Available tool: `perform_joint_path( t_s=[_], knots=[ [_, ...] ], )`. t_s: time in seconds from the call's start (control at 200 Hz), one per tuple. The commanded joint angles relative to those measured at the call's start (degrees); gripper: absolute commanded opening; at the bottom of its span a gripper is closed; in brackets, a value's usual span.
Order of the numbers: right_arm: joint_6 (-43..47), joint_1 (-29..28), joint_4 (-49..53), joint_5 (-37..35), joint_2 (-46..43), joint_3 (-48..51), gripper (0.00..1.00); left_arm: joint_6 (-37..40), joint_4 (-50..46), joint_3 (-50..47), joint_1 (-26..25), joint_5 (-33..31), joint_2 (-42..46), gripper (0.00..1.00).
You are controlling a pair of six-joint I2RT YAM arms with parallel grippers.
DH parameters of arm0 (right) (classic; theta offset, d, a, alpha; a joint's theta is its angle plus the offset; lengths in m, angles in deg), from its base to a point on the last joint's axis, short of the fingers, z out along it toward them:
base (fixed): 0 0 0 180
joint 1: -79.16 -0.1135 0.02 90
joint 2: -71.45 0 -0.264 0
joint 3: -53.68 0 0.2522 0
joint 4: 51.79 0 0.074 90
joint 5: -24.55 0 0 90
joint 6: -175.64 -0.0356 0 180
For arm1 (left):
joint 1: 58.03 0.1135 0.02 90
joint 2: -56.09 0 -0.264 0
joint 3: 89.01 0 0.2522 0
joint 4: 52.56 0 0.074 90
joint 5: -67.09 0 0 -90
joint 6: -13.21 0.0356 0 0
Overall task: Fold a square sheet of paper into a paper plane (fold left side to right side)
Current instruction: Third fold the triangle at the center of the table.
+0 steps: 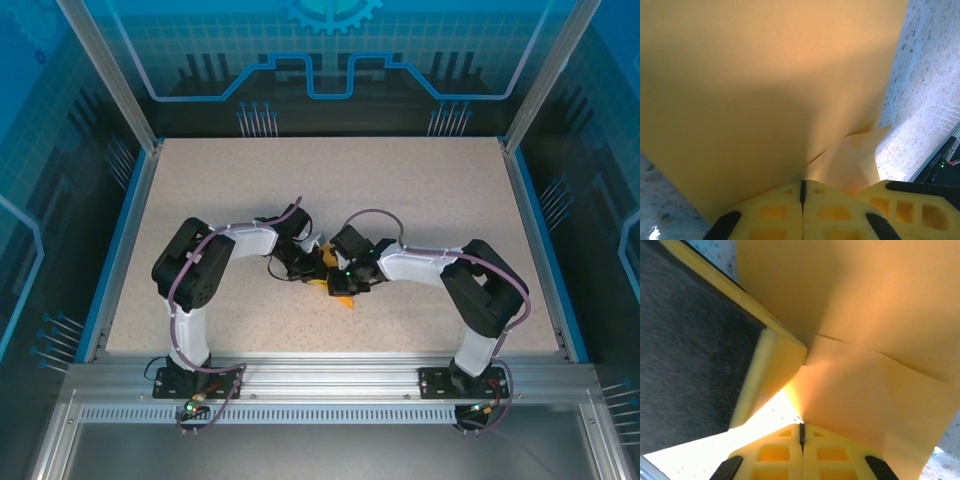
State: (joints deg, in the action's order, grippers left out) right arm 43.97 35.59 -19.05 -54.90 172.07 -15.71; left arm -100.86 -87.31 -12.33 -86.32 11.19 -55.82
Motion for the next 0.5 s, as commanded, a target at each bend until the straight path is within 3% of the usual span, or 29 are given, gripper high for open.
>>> perform_joint_path(
  t_s=[0.0,0.495],
  knots=[
    [-0.94,-0.36,2.93,0.61,0.68,-1.01,0.0,-0.01,-3.67,-1.92,-0.43,-4.63,-1.72,0.07],
    [-2.7,-0.36,5.51,0.92,0.03,2.16,0.0,0.52,-4.63,-1.58,-0.38,-5.42,-1.73,0.06]
  ],
)
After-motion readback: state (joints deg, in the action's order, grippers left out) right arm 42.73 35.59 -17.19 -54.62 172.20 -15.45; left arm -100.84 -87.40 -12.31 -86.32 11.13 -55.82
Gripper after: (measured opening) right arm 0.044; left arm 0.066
